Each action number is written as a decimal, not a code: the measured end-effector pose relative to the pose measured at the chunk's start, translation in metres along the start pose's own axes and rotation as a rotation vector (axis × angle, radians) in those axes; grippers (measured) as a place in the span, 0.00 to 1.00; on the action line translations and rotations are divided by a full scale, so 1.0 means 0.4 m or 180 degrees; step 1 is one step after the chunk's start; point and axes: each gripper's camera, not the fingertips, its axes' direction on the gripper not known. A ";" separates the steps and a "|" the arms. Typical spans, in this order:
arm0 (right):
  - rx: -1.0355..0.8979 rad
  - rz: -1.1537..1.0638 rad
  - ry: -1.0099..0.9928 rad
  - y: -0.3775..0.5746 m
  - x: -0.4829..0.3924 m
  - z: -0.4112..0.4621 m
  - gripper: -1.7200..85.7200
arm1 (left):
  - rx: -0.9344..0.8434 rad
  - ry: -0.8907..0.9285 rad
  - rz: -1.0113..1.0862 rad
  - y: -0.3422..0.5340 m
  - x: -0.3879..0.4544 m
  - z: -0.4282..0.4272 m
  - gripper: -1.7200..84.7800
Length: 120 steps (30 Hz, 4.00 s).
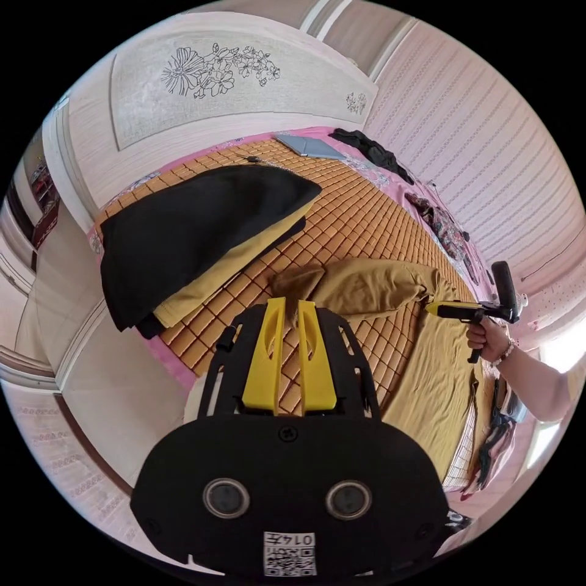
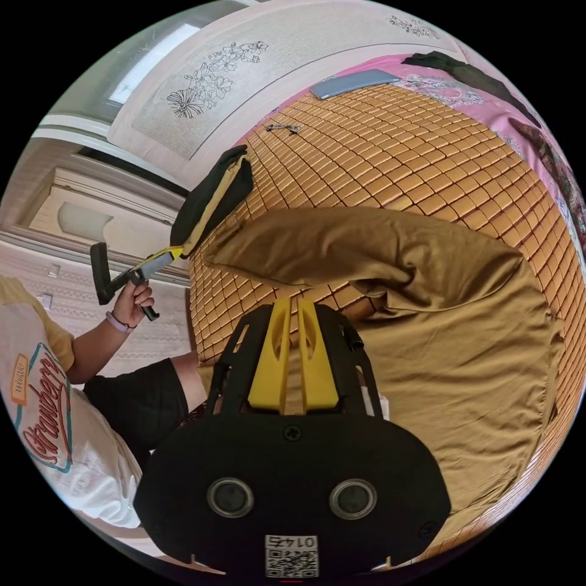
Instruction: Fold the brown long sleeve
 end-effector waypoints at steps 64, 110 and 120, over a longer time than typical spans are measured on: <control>0.0542 0.3201 0.1233 1.160 -0.505 -0.010 0.03 | -0.1435 0.0580 0.2051 0.230 0.194 0.115 0.01; 0.0026 -0.0023 0.1332 -0.047 -0.864 0.332 0.02 | 0.0136 -0.0159 0.0783 -0.074 -0.151 0.155 0.02; 0.2628 0.0874 0.0855 0.488 -0.791 -0.282 0.02 | 0.1834 0.1660 0.2276 -0.034 0.351 -0.200 0.02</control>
